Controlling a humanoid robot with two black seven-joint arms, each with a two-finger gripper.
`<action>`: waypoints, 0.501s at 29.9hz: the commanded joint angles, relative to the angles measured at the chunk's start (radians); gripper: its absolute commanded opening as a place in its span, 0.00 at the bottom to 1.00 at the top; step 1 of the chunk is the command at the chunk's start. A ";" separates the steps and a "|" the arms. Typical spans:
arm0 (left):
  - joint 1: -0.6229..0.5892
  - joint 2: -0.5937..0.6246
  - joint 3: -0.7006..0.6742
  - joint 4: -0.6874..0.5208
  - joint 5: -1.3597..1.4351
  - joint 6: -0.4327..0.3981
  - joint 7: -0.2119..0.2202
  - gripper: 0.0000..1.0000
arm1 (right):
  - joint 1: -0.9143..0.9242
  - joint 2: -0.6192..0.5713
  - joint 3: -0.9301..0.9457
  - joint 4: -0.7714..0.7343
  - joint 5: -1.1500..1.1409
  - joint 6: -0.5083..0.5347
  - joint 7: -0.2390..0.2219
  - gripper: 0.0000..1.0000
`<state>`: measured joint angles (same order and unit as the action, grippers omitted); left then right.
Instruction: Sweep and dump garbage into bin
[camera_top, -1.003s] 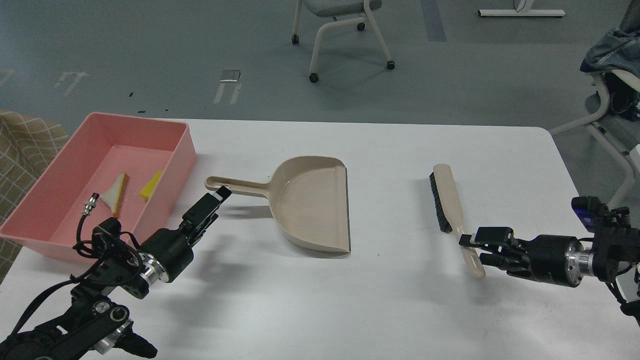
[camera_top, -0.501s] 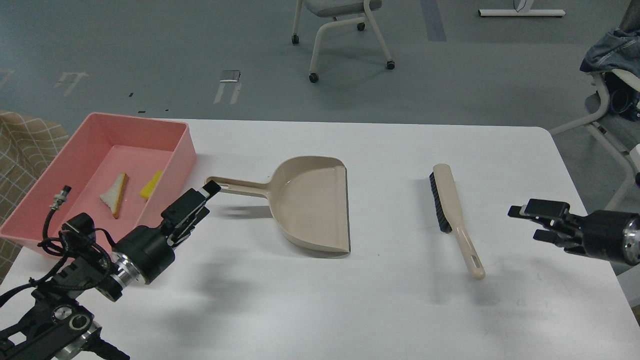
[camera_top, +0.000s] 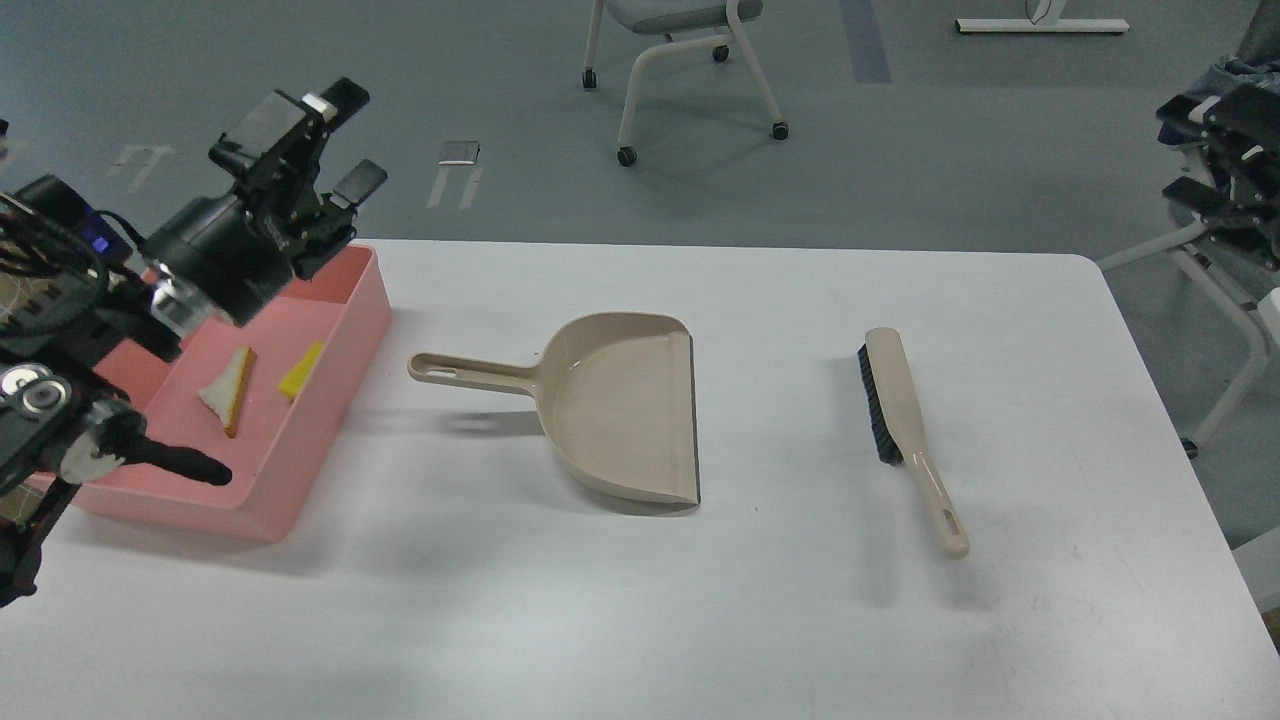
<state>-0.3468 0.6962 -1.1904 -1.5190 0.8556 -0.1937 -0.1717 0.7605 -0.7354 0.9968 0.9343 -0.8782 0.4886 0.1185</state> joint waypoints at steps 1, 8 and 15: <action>-0.130 -0.090 0.003 0.160 -0.010 -0.042 0.000 0.97 | 0.103 0.149 0.029 -0.149 -0.001 0.000 0.026 0.96; -0.299 -0.270 -0.002 0.480 -0.059 -0.137 -0.008 0.97 | 0.226 0.413 0.074 -0.397 0.005 -0.030 0.211 0.96; -0.340 -0.366 0.014 0.603 -0.237 -0.171 -0.008 0.97 | 0.229 0.557 0.229 -0.473 0.065 -0.035 0.224 0.96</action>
<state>-0.6784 0.3617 -1.1800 -0.9598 0.6713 -0.3522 -0.1797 0.9904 -0.2221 1.1803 0.4812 -0.8402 0.4552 0.3395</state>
